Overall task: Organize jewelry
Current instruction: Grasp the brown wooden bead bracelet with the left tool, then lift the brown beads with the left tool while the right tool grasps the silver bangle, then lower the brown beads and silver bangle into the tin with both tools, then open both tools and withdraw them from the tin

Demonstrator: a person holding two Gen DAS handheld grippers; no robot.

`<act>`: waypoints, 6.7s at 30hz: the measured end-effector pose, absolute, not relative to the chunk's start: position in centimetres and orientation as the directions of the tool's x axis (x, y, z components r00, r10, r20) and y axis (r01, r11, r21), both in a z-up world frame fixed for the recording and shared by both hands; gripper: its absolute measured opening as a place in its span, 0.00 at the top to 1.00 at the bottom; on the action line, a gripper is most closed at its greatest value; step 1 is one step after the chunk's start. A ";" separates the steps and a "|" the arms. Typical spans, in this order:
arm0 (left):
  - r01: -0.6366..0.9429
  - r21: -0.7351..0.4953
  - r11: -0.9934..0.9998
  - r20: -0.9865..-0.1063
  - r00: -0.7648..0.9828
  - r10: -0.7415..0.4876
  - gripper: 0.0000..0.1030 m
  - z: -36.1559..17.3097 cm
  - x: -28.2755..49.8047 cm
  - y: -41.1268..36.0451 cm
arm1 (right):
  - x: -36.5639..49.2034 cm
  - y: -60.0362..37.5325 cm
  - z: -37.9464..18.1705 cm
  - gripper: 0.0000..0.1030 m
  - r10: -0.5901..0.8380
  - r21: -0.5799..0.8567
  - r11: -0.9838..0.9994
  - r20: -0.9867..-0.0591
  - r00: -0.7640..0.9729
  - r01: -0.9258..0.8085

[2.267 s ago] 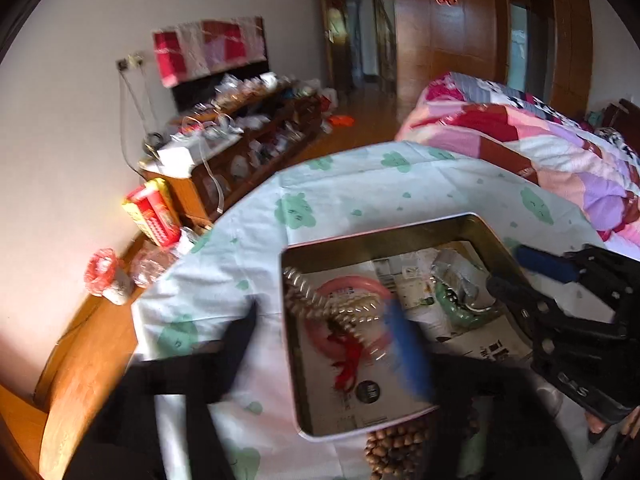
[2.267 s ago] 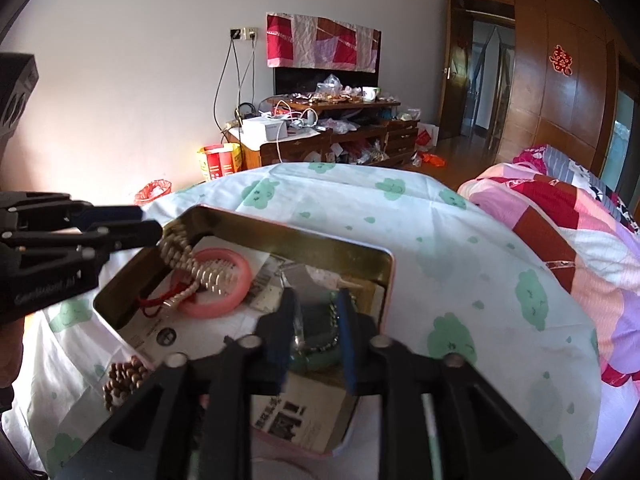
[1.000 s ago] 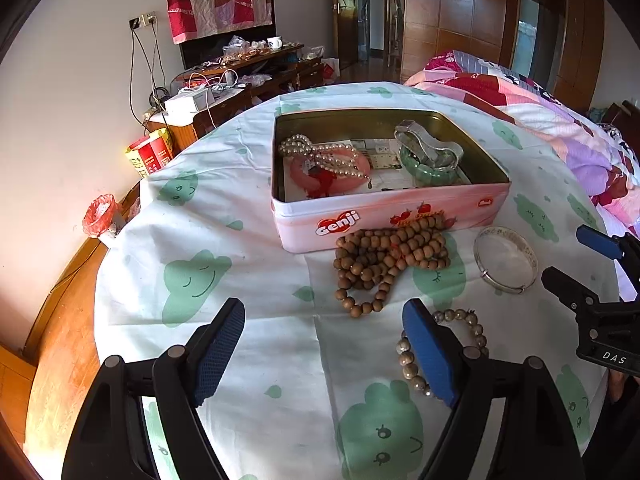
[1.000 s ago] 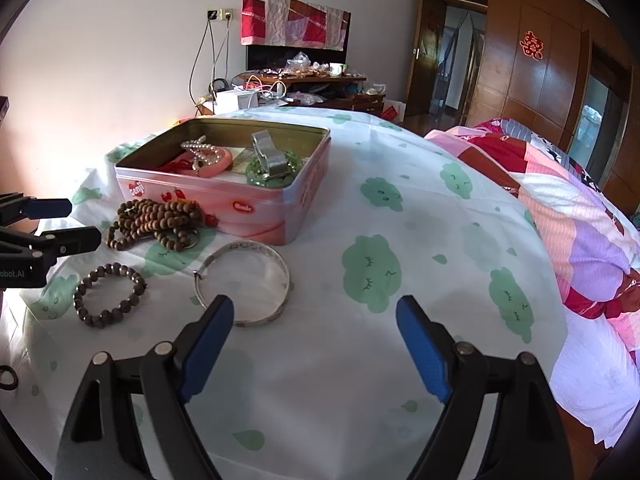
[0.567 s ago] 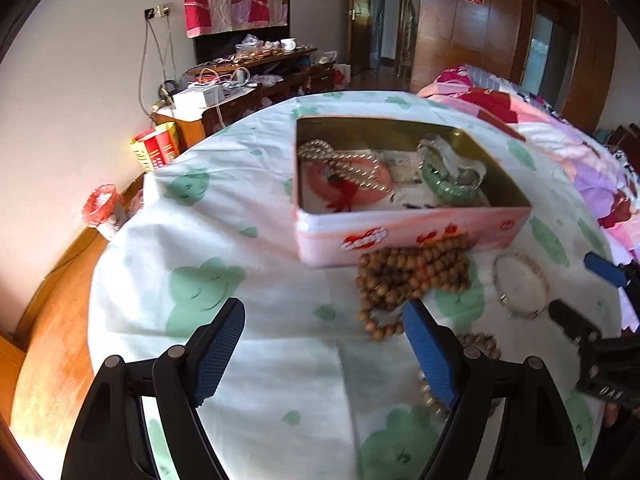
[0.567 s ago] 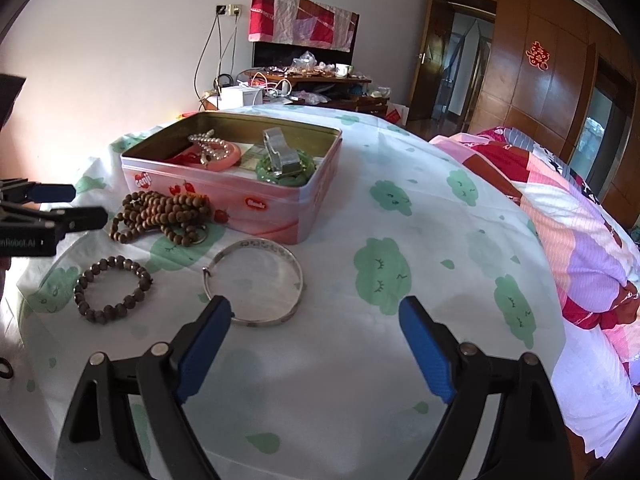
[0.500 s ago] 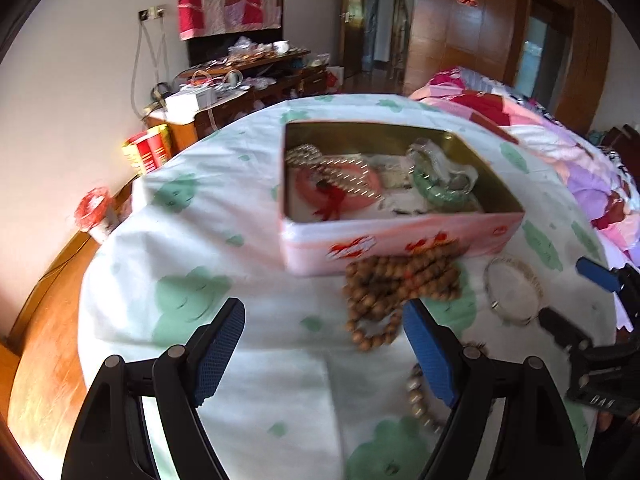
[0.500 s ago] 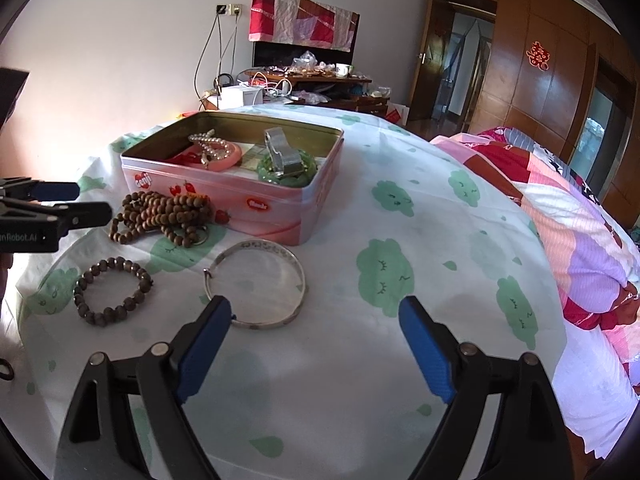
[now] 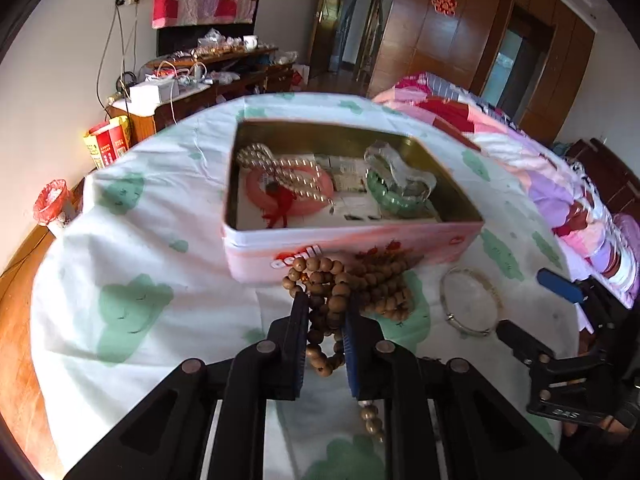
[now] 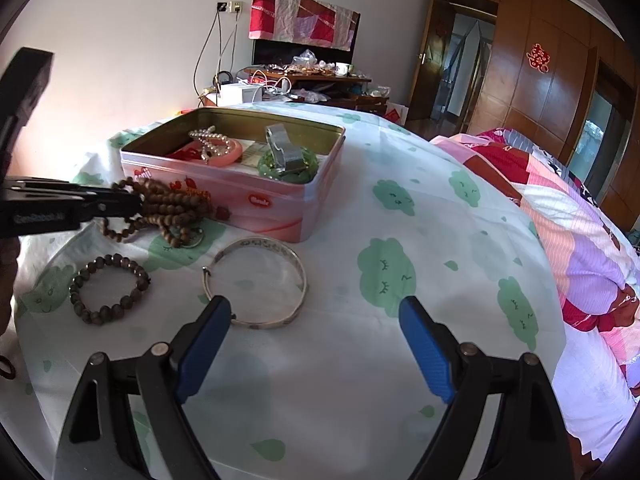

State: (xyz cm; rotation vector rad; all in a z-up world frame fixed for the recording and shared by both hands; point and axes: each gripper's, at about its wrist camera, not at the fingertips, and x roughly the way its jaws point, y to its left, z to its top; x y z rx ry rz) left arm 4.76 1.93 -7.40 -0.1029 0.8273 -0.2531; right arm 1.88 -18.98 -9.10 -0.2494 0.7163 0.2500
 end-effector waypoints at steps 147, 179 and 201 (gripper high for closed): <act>0.112 -0.076 0.991 -0.647 0.751 -0.135 0.85 -1.8 11.7 2.6 | 10.2 -14.1 -2.9 0.33 0.289 -0.074 0.919 -0.542 0.789 -0.388; 0.121 -0.029 0.992 -0.691 0.715 -0.107 0.84 -4.3 13.1 1.9 | 11.2 -12.0 -5.2 0.33 0.268 -0.111 0.908 -0.589 0.763 -0.405; 0.045 -0.028 0.999 -0.668 0.743 -0.052 0.26 -3.7 8.8 3.4 | 8.9 -14.7 -5.0 0.19 0.251 -0.080 0.926 -0.602 0.758 -0.369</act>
